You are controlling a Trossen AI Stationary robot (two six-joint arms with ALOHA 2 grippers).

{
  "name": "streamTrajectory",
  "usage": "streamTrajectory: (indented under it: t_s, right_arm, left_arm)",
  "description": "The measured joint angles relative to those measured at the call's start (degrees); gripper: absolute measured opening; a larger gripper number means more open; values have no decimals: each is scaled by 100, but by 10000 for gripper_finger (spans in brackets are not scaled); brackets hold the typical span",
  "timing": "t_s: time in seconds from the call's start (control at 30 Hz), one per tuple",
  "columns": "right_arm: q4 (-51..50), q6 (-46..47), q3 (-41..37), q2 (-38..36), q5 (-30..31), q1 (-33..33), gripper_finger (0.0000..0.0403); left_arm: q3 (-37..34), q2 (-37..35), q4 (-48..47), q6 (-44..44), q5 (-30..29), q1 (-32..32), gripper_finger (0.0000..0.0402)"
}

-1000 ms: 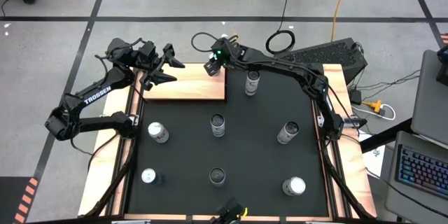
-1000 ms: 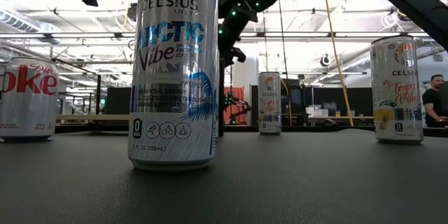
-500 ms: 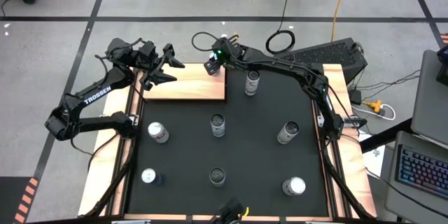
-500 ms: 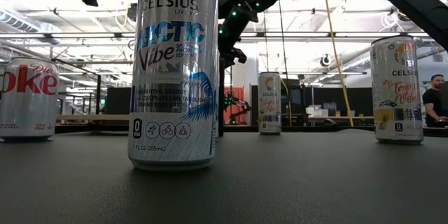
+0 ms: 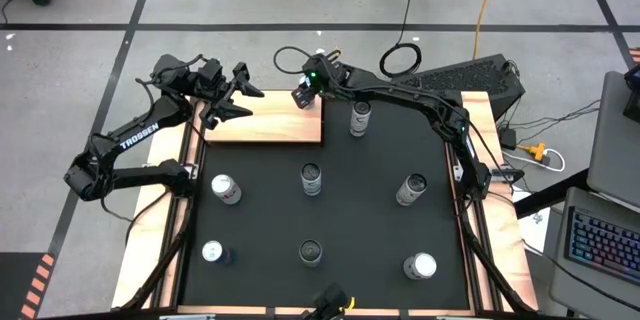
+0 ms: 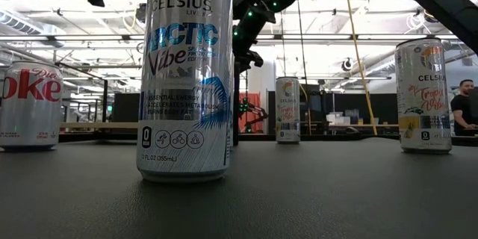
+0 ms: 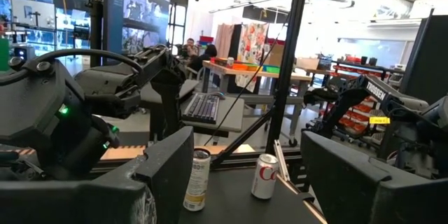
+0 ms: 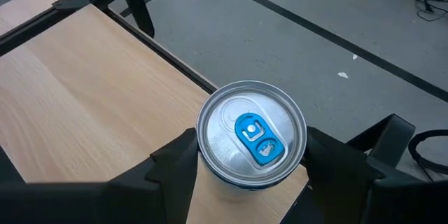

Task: Place canned beverage on shelf
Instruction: Put the top blue soda can on the shelf

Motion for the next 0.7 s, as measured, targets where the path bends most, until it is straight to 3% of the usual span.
streamTrajectory:
  t_s: [0.3, 0.7]
  right_arm:
    - [-51, -212, 0, -9, -286, 21, 222]
    - [-83, -353, -7, -9, -302, 48, 294]
  left_arm:
    - [0, -2, 0, 0, 0, 1, 261]
    - [-1, -2, -2, -2, 0, 1, 261]
